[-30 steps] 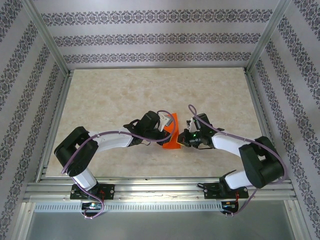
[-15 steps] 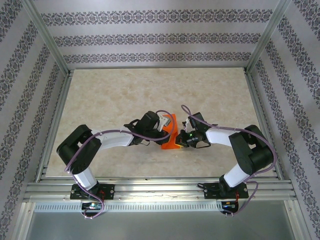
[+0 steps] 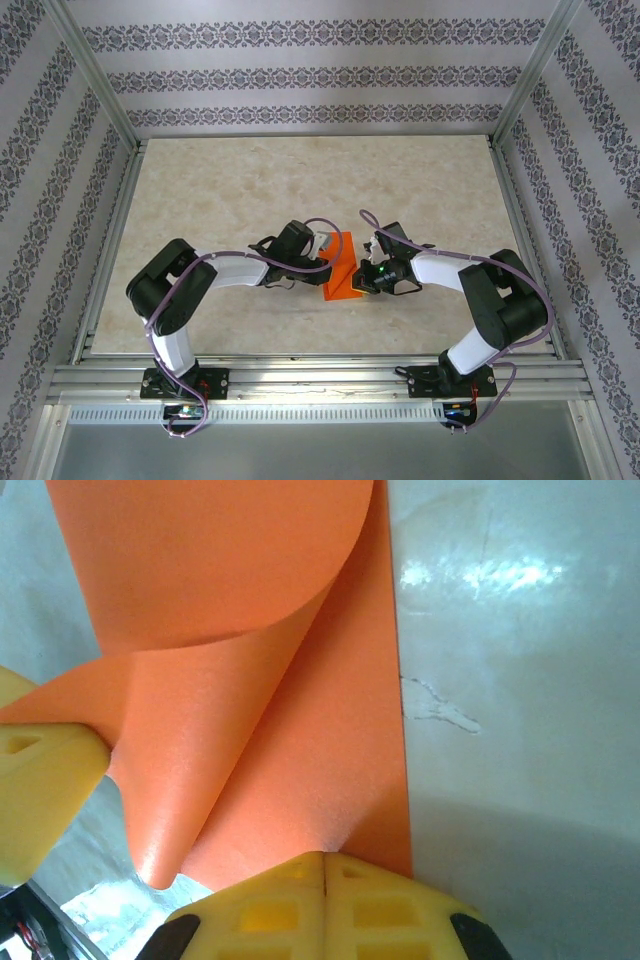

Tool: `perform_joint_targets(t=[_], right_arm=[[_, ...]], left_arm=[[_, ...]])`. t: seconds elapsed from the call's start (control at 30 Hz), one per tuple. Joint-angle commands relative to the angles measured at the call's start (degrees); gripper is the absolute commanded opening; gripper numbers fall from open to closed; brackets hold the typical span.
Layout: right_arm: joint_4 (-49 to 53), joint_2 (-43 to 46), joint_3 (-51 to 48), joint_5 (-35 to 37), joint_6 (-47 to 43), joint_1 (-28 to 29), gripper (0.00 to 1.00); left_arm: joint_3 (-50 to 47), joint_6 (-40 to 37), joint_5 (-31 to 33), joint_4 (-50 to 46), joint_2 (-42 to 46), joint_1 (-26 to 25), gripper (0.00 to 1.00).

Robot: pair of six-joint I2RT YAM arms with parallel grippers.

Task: Fold a paper plane with a square sheet of paper (pick it up from the middle)
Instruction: Fold the triangle a second time at the center of the table.

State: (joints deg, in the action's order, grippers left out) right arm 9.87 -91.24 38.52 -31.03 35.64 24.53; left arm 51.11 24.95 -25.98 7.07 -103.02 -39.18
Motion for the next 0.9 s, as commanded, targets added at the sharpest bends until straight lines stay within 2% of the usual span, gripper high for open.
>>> perform_joint_targets(t=[0.0, 0.3, 0.5, 0.7, 0.87], right_arm=[[2.20, 0.12, 1.06, 0.61, 0.46, 0.66, 0.04], [-0.30, -0.32, 2.31, -1.93, 2.58, 2.39, 0.05], [-1.51, -1.95, 2.70, -0.07, 3.91, 3.58, 0.05], [4.46, -2.65, 1.81, 3.20, -0.02, 2.95, 0.03], [2.99, -3.10, -0.17, 1.53, -0.45, 1.49, 0.03]], left_arm=[[0.70, 0.12, -0.87, 0.96, -1.11, 0.77, 0.00], [0.48, -0.03, -1.32, 1.04, -1.67, 0.77, 0.00], [0.82, -0.24, -1.88, 0.87, -1.82, 0.80, 0.00], [1.30, -2.05, -1.07, -0.64, -1.12, 0.94, 0.00], [2.50, -4.01, 0.58, -2.63, -1.47, 1.46, 0.00]])
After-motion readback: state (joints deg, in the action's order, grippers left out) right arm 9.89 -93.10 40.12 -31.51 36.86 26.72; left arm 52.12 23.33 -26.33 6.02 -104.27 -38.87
